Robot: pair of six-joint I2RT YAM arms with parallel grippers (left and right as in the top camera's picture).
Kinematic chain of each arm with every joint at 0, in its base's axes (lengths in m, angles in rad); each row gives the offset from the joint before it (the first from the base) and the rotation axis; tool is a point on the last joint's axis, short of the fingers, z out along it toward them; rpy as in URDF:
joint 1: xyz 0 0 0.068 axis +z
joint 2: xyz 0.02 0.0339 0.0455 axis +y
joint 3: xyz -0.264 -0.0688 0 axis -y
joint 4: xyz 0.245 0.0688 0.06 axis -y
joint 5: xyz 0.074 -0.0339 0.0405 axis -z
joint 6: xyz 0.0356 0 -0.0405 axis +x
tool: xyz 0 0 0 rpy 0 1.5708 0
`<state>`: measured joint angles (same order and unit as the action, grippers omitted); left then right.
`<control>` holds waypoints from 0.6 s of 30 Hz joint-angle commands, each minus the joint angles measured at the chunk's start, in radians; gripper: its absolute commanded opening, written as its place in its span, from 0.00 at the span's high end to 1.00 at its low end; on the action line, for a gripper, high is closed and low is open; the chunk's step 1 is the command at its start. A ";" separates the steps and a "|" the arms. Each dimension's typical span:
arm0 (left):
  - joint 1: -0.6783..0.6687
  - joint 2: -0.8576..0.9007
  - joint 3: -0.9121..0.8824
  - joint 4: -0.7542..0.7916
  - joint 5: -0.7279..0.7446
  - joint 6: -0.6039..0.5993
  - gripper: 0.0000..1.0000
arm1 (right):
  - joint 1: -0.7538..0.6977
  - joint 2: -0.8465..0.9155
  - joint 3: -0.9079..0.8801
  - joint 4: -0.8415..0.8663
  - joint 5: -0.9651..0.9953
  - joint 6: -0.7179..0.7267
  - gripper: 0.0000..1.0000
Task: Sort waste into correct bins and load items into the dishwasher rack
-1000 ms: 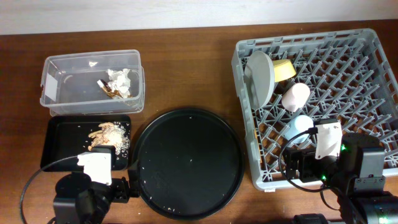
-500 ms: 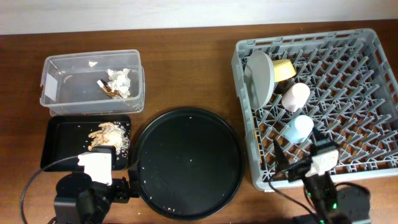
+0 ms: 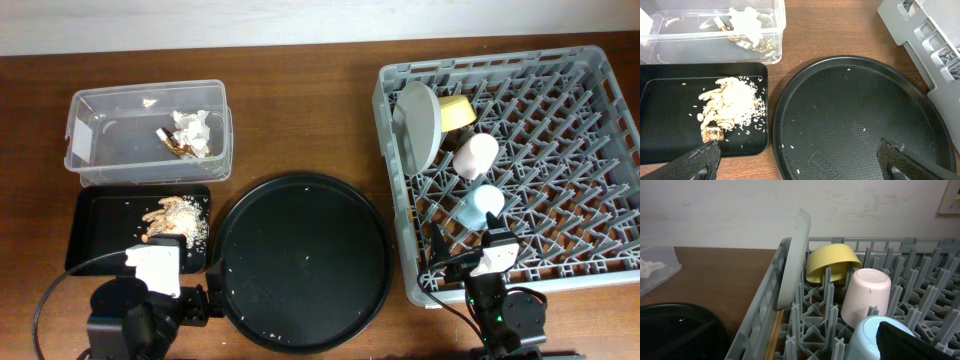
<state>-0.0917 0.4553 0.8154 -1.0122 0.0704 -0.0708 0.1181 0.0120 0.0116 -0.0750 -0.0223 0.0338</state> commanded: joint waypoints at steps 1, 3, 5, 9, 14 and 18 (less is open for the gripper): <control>-0.004 -0.003 -0.005 0.000 -0.011 0.008 0.01 | 0.006 -0.009 -0.006 -0.004 0.016 0.020 0.01; -0.004 -0.003 -0.005 0.000 -0.011 0.008 0.01 | 0.006 -0.009 -0.006 -0.004 0.016 0.020 0.01; -0.004 -0.003 -0.005 0.000 -0.011 0.008 0.01 | 0.006 -0.009 -0.006 -0.004 0.016 0.020 0.01; -0.004 -0.003 -0.005 0.000 -0.011 0.008 0.01 | 0.006 -0.009 -0.006 -0.004 0.016 0.020 0.01; -0.003 -0.015 -0.005 -0.019 -0.012 0.009 0.01 | 0.006 -0.009 -0.006 -0.004 0.016 0.020 0.01; 0.023 -0.185 -0.204 0.131 -0.055 0.008 0.01 | 0.006 -0.009 -0.006 -0.005 0.016 0.020 0.02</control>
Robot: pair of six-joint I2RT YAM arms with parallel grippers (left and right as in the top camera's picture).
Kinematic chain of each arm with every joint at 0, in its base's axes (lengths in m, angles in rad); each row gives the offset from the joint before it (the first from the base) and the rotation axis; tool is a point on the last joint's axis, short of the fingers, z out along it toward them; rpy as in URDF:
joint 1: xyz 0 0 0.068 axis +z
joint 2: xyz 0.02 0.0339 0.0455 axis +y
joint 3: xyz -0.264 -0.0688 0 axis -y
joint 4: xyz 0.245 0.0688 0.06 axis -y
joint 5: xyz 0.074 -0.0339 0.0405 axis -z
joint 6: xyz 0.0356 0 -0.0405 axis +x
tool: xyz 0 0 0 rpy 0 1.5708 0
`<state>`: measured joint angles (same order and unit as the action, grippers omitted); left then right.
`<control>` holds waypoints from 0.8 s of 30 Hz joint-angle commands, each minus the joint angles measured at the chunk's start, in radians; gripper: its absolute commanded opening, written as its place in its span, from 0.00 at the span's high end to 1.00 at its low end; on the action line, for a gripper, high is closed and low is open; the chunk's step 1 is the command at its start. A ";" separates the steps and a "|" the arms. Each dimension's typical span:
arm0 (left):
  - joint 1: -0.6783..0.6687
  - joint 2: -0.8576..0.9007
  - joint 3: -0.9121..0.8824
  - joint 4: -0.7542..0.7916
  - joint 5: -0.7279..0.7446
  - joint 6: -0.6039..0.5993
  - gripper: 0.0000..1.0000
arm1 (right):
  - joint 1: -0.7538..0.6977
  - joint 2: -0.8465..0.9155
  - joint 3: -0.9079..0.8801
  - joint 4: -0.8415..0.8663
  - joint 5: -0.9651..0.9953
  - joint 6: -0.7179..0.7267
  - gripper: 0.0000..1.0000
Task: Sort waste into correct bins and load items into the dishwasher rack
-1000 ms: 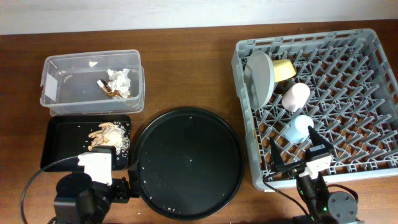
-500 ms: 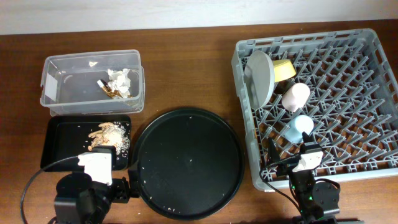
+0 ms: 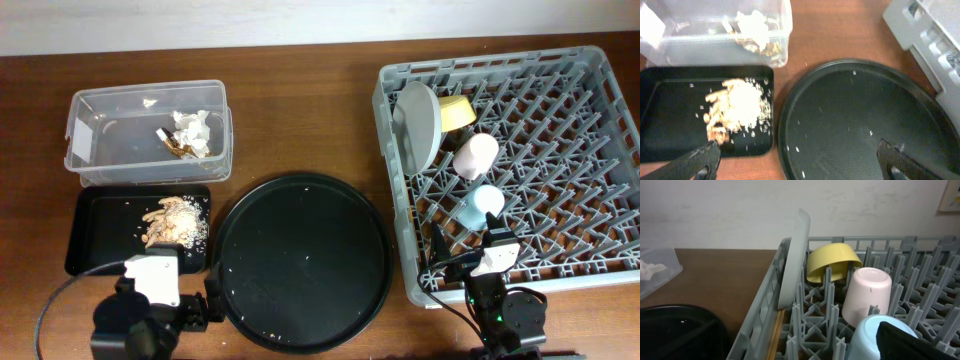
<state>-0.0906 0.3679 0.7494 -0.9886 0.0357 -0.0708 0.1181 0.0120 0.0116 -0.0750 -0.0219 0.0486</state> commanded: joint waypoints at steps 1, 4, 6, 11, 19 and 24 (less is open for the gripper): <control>0.027 -0.148 -0.205 0.176 -0.013 0.008 0.01 | 0.006 -0.009 -0.006 -0.005 0.016 0.005 0.01; 0.026 -0.306 -0.459 0.490 0.001 0.008 0.01 | 0.006 -0.009 -0.006 -0.004 0.016 0.005 0.01; 0.026 -0.350 -0.573 0.690 0.013 0.008 0.01 | 0.006 -0.009 -0.006 -0.004 0.016 0.005 0.01; 0.026 -0.363 -0.741 0.909 0.018 0.064 0.01 | 0.006 -0.009 -0.006 -0.004 0.016 0.005 0.01; 0.026 -0.363 -0.741 0.911 0.020 0.064 0.01 | 0.006 -0.009 -0.006 -0.004 0.016 0.005 0.01; 0.026 -0.363 -0.741 0.911 0.020 0.064 0.01 | 0.006 -0.009 -0.006 -0.005 0.016 0.005 0.01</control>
